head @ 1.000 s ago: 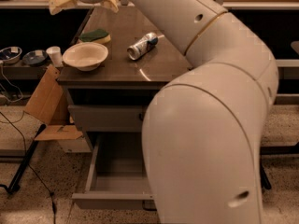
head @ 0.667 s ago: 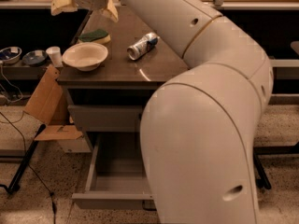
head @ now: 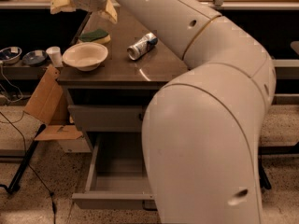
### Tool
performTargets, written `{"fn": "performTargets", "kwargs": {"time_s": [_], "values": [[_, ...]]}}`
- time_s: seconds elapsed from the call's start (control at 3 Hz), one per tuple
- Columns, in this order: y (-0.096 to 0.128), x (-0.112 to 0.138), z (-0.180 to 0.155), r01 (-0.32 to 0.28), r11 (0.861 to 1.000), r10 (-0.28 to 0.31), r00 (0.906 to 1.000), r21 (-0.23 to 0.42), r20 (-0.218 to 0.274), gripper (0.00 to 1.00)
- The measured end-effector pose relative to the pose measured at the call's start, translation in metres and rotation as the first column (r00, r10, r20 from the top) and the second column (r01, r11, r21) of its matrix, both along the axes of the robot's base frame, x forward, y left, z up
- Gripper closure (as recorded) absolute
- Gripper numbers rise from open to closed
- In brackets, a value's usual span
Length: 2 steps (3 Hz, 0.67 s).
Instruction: Close middle drawer
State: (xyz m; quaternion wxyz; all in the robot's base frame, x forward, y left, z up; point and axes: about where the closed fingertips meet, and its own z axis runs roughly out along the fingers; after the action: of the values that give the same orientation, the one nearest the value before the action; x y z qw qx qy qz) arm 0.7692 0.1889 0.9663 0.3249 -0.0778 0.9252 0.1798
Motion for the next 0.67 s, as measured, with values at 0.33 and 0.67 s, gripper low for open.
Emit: {"fn": "performTargets", "kwargs": {"time_s": [0.33,0.67], "values": [[-0.004,0.006,0.004,0.052,0.998,-0.053,0.9949,0.022,0.086,0.00],[0.002,0.020,0.004,0.105,0.993,-0.114,0.9781,0.061,0.174,0.00]]}}
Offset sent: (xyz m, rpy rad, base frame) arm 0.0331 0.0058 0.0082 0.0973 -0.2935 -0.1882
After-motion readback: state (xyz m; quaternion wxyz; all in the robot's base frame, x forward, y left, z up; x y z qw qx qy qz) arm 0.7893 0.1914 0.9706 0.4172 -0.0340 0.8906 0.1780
